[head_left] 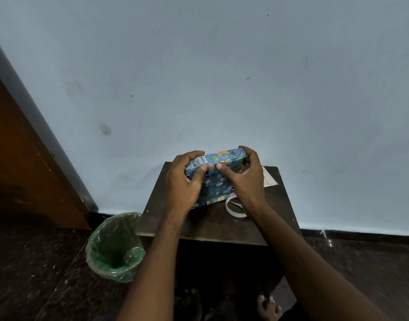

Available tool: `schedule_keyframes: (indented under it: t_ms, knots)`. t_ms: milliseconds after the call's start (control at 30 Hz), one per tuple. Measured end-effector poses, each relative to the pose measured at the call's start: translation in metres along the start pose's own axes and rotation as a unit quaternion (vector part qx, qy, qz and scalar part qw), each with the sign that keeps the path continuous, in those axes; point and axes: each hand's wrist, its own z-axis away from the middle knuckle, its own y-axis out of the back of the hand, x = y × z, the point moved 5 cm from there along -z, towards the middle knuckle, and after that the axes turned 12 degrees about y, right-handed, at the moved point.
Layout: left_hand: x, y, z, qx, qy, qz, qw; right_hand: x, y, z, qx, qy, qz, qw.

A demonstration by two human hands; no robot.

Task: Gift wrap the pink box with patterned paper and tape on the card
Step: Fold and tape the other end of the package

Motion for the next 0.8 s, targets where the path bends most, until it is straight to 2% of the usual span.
schedule_keyframes:
  t_ms: [167, 367, 600, 800]
  knots:
    - [0.0014, 0.0039, -0.0005, -0.035, -0.013, 0.011, 0.999, -0.0012, -0.0009, 0.0005, 0.000, 0.009, 0.018, 1.000]
    - [-0.0005, 0.0053, -0.0011, -0.021, -0.024, 0.011, 0.999, -0.0011, -0.0012, 0.0012, -0.006, 0.012, 0.030, 0.999]
    - [-0.0063, 0.0019, -0.0028, -0.034, 0.046, 0.079, 0.995, -0.0016, -0.0016, 0.0011, -0.004, 0.012, 0.029, 1.000]
    - [-0.0012, 0.0019, -0.0005, -0.020, 0.039, 0.073, 0.996, -0.0005, -0.0021, 0.0010, -0.006, 0.012, 0.022, 1.000]
